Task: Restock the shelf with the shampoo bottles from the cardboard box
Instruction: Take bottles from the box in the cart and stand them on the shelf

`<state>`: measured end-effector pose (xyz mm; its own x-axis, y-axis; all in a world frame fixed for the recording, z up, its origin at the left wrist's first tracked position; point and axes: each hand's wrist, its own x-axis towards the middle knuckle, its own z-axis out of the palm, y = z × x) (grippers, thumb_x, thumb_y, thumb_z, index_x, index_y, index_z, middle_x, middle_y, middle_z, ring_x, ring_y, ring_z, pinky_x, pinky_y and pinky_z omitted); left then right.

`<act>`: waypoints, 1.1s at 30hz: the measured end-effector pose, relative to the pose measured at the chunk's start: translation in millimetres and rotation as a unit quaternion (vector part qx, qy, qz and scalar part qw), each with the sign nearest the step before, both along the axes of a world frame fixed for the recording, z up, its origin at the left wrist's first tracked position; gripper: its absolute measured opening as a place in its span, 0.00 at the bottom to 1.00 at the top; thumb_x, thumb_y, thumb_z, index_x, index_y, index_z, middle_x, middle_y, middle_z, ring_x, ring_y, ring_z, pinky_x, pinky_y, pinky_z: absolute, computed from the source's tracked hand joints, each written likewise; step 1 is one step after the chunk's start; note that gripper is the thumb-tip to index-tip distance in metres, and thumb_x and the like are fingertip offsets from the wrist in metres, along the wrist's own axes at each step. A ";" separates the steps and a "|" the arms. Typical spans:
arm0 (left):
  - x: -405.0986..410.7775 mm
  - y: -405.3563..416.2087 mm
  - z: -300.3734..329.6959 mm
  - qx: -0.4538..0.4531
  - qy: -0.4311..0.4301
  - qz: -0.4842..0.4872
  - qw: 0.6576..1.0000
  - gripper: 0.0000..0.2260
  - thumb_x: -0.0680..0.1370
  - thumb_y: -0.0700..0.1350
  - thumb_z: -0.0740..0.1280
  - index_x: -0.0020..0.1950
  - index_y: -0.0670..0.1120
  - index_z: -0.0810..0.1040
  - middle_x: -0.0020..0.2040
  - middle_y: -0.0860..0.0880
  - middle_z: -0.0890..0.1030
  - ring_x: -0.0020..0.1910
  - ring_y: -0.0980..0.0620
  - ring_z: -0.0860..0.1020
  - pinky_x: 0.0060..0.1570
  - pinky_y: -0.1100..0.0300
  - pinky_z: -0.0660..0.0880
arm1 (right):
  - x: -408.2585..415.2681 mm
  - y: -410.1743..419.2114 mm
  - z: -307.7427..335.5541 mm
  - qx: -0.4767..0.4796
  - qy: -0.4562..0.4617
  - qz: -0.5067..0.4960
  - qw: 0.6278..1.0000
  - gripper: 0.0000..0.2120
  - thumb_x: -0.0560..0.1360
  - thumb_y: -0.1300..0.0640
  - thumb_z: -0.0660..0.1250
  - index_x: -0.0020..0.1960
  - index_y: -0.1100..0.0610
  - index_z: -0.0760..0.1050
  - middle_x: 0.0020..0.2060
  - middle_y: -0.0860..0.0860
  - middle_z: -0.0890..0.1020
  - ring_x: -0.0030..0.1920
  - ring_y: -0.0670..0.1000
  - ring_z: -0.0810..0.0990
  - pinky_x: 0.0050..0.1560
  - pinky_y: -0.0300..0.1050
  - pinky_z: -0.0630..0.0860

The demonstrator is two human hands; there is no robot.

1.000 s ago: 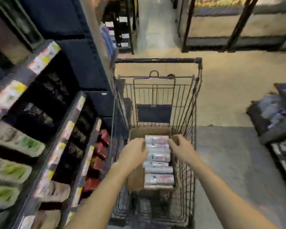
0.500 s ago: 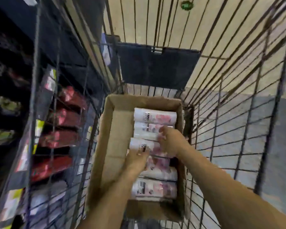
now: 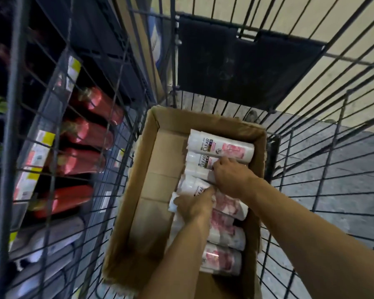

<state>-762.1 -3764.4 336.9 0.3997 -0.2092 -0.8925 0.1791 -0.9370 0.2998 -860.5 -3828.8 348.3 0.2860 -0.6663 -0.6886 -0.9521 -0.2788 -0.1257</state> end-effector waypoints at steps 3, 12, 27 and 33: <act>-7.0 -7.5 6.5 -0.043 -0.028 -0.010 0.999 0.34 0.62 0.49 0.79 0.63 0.41 0.68 0.55 0.45 0.80 0.51 0.44 0.81 0.53 0.51 0.79 | -2.2 12.1 5.0 -0.012 -0.011 -0.010 1.000 0.23 0.77 0.53 0.64 0.69 0.61 0.67 0.64 0.60 0.70 0.66 0.61 0.69 0.66 0.56 0.70; 78.6 -0.8 78.4 -0.189 0.023 -0.029 0.981 0.16 0.72 0.41 0.75 0.58 0.45 0.76 0.48 0.45 0.85 0.46 0.49 0.84 0.38 0.58 0.79 | -7.3 23.1 66.9 0.122 -0.318 -0.466 0.817 0.12 0.79 0.57 0.63 0.62 0.54 0.75 0.55 0.52 0.81 0.53 0.53 0.80 0.51 0.50 0.79; 231.5 5.7 414.8 -0.499 -0.094 -0.070 0.858 0.11 0.74 0.51 0.71 0.51 0.47 0.75 0.41 0.54 0.79 0.38 0.59 0.77 0.41 0.60 0.74 | 183.4 9.2 409.2 -0.070 -0.597 -0.362 0.712 0.11 0.72 0.46 0.69 0.52 0.48 0.76 0.47 0.57 0.82 0.46 0.59 0.82 0.46 0.57 0.79; 306.7 112.9 541.5 -0.611 -0.162 -0.019 0.775 0.09 0.78 0.44 0.69 0.57 0.48 0.73 0.44 0.55 0.80 0.39 0.67 0.77 0.40 0.73 0.72 | 277.4 94.1 515.4 -0.093 -0.681 -0.232 0.688 0.11 0.68 0.49 0.70 0.50 0.49 0.78 0.46 0.51 0.84 0.43 0.48 0.82 0.44 0.45 0.78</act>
<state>-455.4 -3651.6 878.3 0.5345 -0.8357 0.1259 -0.1116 0.0779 0.9907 -583.1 -3734.7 863.7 0.3081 -0.9441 0.1172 0.0217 -0.1162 -0.9930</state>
